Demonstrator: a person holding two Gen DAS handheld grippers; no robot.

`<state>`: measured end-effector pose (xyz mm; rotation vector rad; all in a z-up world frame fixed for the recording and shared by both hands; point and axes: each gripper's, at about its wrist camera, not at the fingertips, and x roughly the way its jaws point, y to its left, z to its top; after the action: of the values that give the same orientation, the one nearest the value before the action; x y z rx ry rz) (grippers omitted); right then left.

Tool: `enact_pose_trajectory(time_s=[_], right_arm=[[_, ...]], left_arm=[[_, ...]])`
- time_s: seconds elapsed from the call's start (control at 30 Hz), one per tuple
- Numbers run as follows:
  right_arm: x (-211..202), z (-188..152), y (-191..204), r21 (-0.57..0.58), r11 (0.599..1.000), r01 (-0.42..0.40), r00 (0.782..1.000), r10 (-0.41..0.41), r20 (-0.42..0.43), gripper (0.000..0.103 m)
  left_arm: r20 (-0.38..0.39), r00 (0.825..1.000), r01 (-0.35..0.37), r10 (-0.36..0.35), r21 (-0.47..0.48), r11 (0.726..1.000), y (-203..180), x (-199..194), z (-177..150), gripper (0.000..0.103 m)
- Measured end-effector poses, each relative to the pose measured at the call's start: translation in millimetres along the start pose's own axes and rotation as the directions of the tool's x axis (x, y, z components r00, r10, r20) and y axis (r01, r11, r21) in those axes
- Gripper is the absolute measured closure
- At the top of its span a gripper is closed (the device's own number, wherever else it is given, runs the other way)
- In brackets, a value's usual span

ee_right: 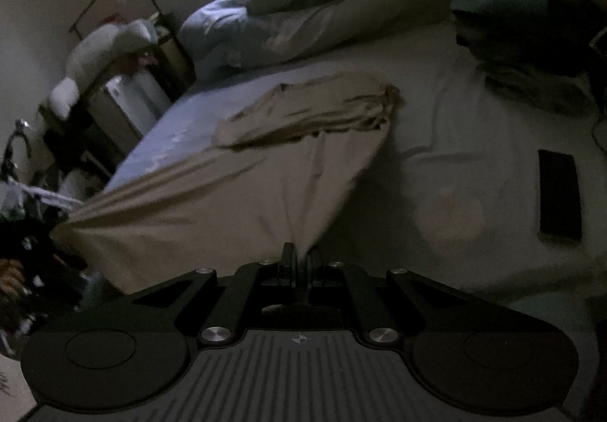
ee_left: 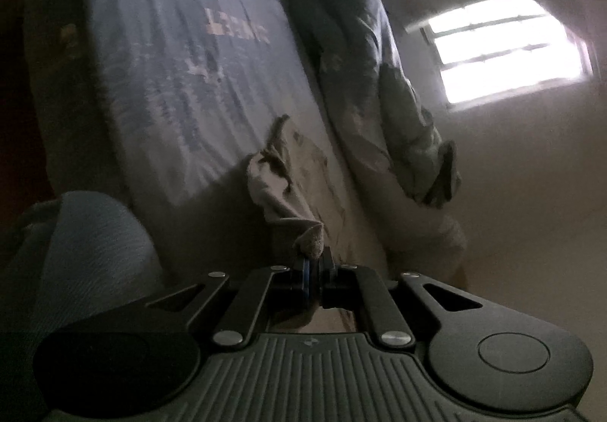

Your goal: Fold clothes

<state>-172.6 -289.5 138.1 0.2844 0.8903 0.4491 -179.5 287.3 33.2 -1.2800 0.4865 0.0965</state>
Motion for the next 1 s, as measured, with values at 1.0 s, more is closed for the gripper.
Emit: enact_pose_trajectory(time_s=[1.0], right_arm=[[284.3, 305.6, -144.4, 0.292, 0.954, -0.072, 0.955, -0.019, 0.296, 0.097]], left_arm=[[0.191, 0.979, -0.056, 0.067, -0.061, 0.997, -77.3, 382.1, 176.4, 0.095]])
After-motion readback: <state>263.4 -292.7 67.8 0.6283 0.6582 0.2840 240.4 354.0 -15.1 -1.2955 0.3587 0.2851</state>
